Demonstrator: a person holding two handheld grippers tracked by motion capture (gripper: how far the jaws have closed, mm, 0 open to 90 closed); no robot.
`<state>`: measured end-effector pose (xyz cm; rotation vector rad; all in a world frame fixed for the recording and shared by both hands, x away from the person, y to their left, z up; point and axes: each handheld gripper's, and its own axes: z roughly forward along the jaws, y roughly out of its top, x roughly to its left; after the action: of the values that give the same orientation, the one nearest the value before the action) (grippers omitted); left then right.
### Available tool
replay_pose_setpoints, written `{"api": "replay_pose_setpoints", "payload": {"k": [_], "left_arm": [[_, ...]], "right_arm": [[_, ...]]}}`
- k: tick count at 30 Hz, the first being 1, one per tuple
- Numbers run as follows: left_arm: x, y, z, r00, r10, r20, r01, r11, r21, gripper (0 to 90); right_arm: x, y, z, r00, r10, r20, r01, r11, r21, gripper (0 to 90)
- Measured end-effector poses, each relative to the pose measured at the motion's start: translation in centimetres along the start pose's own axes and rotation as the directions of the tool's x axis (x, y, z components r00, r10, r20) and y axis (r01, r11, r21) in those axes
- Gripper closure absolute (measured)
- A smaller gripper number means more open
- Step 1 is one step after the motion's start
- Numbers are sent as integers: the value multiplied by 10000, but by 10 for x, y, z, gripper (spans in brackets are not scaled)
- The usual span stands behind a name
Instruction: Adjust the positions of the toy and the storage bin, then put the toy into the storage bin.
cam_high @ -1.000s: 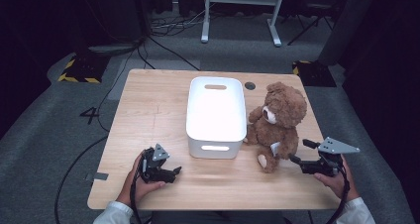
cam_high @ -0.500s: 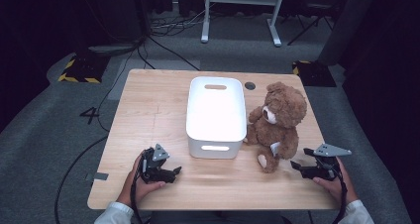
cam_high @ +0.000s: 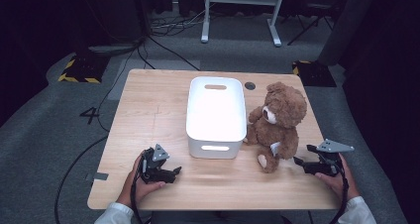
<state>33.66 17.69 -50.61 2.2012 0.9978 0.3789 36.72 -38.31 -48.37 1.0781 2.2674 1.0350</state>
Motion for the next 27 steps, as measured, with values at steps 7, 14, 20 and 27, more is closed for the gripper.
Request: {"api": "replay_pose_setpoints", "payload": {"k": [7, 14, 20, 27], "left_arm": [[0, 0, 0, 10000, 1, 8, -1, 10000, 27, 151], [0, 0, 0, 10000, -5, -6, 5, 10000, 0, 151], [0, 0, 0, 10000, -10, 11, 10, 10000, 36, 151], [0, 0, 0, 10000, -3, -11, 3, 10000, 6, 150]], "right_arm": [[-7, 18, -11, 9996, 252, -115, -260, 9970, -731, 231], [-8, 35, -19, 9999, -24, -146, 11, 9960, -895, 233], [-14, 51, -33, 10000, 72, -65, -80, 9914, -1309, 230], [-11, 71, -40, 9998, -196, -72, 181, 9851, -1710, 217]]}}
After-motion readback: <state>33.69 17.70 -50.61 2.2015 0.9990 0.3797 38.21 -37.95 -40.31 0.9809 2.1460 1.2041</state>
